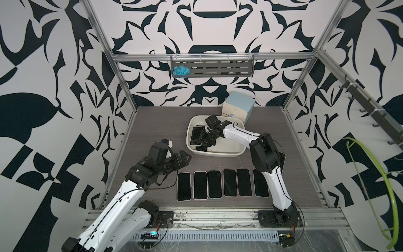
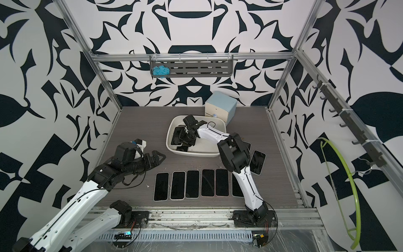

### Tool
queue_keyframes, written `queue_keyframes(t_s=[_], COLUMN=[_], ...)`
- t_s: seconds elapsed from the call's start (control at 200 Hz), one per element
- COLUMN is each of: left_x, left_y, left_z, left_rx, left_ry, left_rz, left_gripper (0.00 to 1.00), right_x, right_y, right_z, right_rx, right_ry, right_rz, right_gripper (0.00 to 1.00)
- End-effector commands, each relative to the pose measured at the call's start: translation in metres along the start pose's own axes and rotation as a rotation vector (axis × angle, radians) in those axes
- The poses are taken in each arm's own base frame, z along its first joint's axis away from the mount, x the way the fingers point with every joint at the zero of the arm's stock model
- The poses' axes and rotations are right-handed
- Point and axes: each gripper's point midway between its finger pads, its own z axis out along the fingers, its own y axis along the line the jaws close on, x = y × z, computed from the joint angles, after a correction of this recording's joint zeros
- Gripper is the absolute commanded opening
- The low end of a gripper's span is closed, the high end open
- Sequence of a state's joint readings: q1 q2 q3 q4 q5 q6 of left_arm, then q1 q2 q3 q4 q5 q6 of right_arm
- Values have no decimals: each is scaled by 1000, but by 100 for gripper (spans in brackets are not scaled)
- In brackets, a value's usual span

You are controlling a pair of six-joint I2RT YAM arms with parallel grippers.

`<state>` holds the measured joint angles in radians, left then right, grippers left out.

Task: Take the phone out of the storage box
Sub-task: Pick up the phone from the storage box.

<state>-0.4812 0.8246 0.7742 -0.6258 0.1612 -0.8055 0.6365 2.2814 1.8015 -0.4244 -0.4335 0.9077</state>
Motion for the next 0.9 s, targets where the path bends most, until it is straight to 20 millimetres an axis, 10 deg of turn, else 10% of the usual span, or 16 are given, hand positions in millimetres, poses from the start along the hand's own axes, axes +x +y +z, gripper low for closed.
queue_keyframes(t_s=[0.0,0.42,0.9], left_x=[-5,-8,-7], left_y=[-9,-10,-5], left_z=[-5,1,-12], left_rx=[17,-15,-38], left_ry=[-2,32,15], left_rz=[24,34,43], left_gripper=[100,100,100], right_x=[-22,-49,-77], right_y=[53,77,59], right_z=[-22,-22,6], right_rx=[-192,-330,-202], right_ry=[-128,-233,-237], right_rz=[-79,-80,39], right_gripper=[40,36,27])
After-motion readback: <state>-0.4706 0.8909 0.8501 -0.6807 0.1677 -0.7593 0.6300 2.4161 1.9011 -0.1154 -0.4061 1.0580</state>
